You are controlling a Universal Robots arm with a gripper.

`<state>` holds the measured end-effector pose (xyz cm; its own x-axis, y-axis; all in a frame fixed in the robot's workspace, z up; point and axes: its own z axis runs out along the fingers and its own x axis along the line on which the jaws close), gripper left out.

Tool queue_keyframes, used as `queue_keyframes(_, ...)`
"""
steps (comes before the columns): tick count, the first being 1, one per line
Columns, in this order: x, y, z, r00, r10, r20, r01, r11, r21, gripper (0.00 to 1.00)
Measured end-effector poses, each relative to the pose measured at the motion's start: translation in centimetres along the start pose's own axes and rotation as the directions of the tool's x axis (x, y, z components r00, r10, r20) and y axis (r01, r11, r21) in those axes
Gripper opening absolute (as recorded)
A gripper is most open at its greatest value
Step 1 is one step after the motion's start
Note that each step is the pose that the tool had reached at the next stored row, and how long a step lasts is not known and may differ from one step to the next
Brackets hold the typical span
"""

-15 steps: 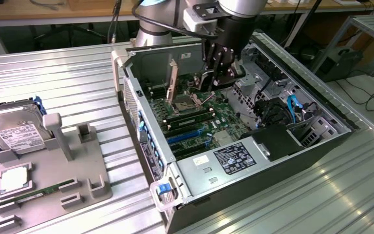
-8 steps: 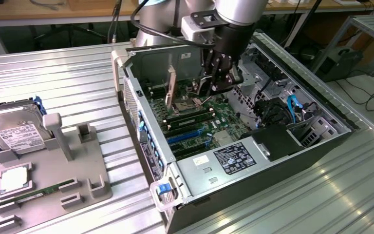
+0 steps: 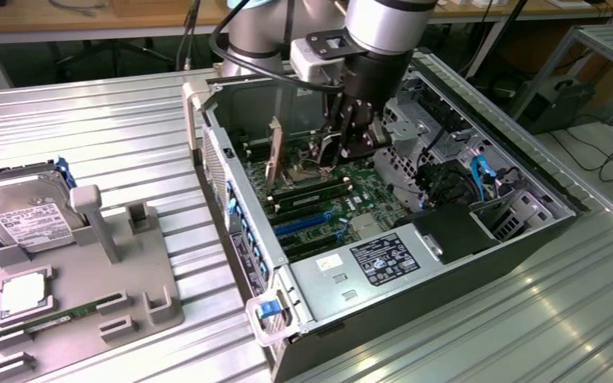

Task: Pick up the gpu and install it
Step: 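Insert the gpu into the slot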

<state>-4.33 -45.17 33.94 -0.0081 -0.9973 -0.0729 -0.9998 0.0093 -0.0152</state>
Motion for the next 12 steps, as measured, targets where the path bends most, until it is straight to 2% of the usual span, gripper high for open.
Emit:
queue_keyframes(3, 0.1, 0.21, 0.46, 1.0, 0.0, 0.0, 0.0, 1.0, -0.0041, 0.28)
queue_keyframes(12, 0.5, 0.3, 1.28, 1.0, 0.0, 0.001, 0.0, 1.0, -0.0041, 0.28)
